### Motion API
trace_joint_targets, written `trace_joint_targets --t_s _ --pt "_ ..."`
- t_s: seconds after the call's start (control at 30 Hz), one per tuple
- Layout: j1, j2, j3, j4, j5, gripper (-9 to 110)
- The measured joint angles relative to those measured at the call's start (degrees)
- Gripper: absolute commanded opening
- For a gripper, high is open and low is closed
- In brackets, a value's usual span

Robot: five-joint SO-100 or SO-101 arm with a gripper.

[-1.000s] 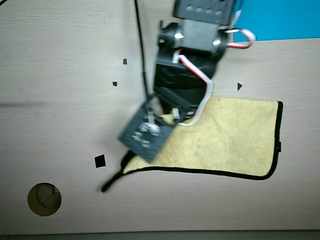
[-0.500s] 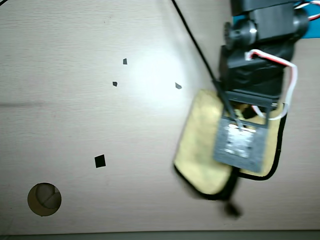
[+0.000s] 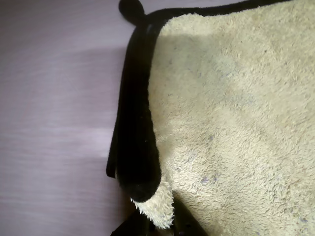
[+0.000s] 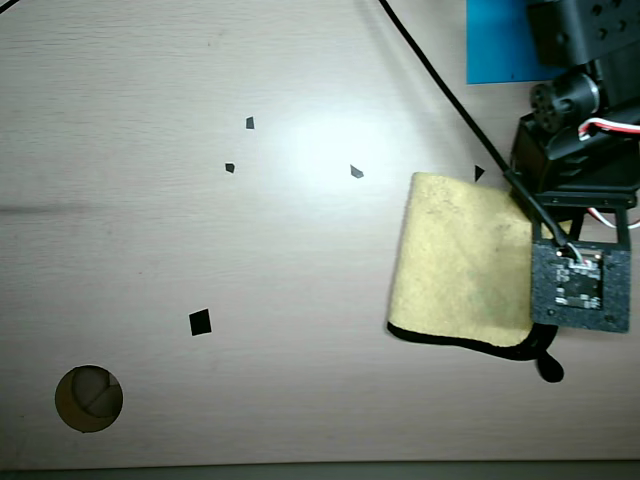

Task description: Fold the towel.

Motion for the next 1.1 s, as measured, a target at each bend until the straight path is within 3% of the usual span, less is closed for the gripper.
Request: trace_joint_targets --t_s 0.53,0.77,1.1 --pt "-1.8 -0.1 -3.3 -6.3 -4.0 0" --pt "-4.0 0.0 6.2 -19.7 -7.7 7" --pt "-2.9 2.5 9.8 -19.2 -8.0 10"
